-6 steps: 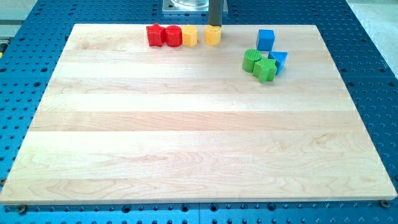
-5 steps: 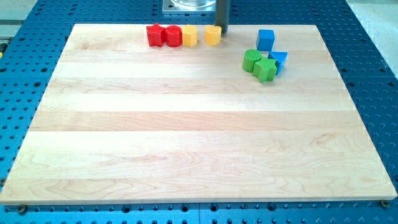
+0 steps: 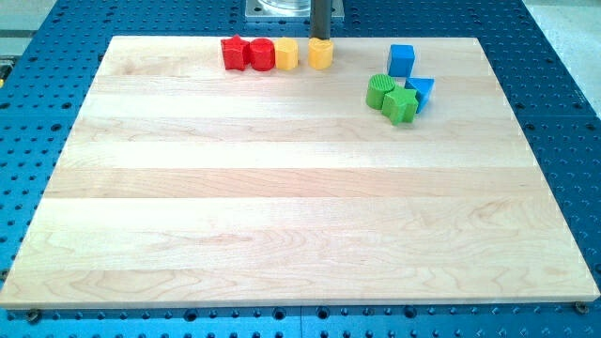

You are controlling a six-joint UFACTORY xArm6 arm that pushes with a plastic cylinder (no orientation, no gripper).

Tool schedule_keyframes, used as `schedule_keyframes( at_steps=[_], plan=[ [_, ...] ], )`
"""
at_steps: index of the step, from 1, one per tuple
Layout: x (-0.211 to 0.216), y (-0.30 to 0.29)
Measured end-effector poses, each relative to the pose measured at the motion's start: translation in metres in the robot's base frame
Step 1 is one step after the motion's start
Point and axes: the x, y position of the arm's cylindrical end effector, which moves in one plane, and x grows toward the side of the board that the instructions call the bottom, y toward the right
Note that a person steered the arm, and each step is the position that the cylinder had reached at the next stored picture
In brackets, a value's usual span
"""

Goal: Move the yellow heart into the hexagon

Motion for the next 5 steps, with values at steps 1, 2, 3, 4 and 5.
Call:
schedule_keyframes(
  at_steps=[1,2,3,4,5],
  plan=[
    [0.017,0.005],
    [0.017,0.005],
    [0.017,0.009],
    [0.041,0.036],
    [0.052,0.035]
  ],
)
